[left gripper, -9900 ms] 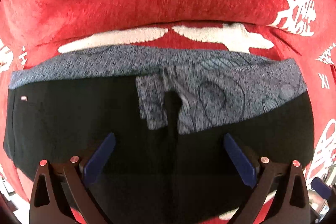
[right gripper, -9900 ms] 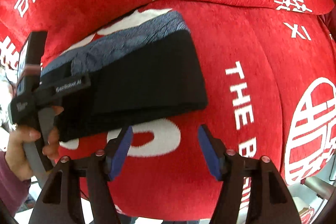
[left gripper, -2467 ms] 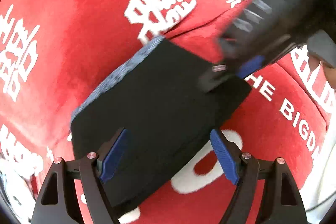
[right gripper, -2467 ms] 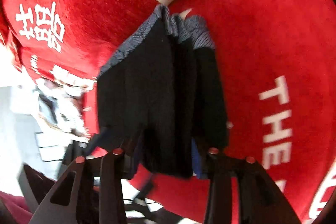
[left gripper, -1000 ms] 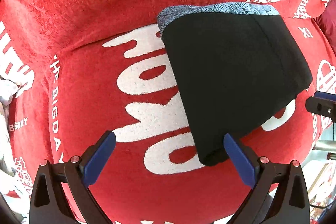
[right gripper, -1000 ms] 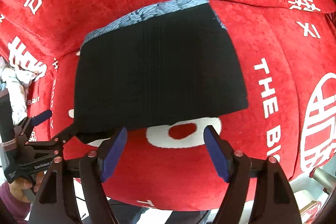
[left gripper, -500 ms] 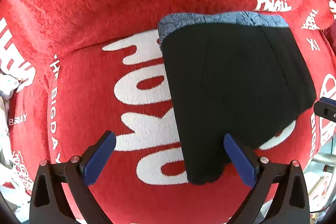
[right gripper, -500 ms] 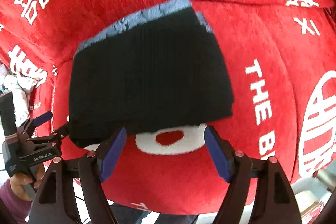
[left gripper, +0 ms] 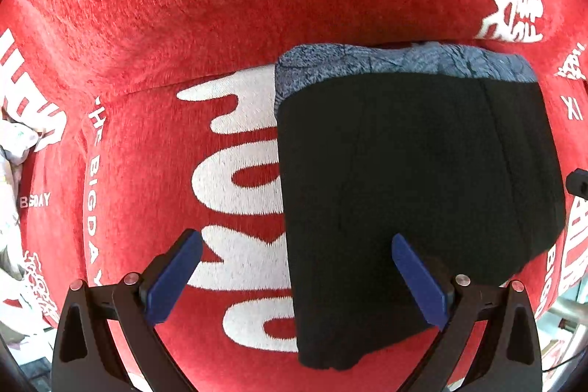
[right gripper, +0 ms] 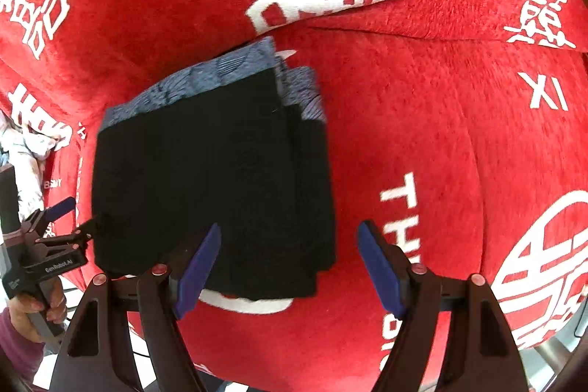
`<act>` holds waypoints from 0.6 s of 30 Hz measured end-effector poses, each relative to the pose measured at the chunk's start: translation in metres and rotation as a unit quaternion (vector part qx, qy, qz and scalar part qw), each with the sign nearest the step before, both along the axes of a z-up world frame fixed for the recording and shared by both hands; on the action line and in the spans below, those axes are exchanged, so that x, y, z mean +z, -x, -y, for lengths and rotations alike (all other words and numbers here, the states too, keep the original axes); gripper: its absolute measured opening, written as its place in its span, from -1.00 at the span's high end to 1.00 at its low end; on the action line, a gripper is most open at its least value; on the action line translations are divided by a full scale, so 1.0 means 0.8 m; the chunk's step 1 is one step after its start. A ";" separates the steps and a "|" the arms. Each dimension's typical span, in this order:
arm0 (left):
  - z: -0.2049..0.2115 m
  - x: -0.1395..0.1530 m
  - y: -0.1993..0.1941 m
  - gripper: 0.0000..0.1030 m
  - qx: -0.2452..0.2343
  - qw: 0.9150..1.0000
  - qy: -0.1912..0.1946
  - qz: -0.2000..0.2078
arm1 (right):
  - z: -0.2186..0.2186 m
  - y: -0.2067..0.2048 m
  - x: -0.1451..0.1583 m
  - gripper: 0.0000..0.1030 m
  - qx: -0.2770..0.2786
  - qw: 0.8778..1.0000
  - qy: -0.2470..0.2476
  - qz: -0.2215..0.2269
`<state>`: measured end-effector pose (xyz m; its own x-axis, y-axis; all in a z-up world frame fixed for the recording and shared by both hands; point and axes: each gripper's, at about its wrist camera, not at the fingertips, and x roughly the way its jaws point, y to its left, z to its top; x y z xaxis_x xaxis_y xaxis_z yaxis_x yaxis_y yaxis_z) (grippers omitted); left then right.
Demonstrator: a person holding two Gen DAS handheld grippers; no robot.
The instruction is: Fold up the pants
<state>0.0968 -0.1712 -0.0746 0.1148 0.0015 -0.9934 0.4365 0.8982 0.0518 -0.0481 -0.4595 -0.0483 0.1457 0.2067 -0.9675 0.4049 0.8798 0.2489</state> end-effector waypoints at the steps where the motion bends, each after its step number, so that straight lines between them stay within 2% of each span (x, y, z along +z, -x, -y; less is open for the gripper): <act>1: 0.001 -0.002 -0.003 -1.00 0.004 1.000 0.000 -0.001 | 0.004 -0.001 -0.003 -0.55 0.001 1.000 -0.003 -0.001; 9: 0.012 -0.007 -0.010 -1.00 0.004 1.000 0.011 -0.008 | 0.030 -0.022 -0.029 -0.55 0.005 0.999 -0.051 -0.004; 14: -0.009 -0.004 -0.027 -1.00 -0.003 0.995 0.095 -0.039 | 0.037 -0.029 -0.049 -0.55 0.024 0.991 -0.132 0.010; 18: -0.031 -0.020 -0.040 -1.00 -0.006 0.991 0.125 -0.055 | 0.040 -0.033 -0.065 -0.56 0.048 0.985 -0.164 0.012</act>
<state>0.1289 -0.1464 -0.0903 0.0040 -0.2472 -0.9689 0.4377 0.8716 -0.2206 -0.0220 -0.4913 -0.1006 0.1322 0.5215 -0.8429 0.3148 0.7843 0.5346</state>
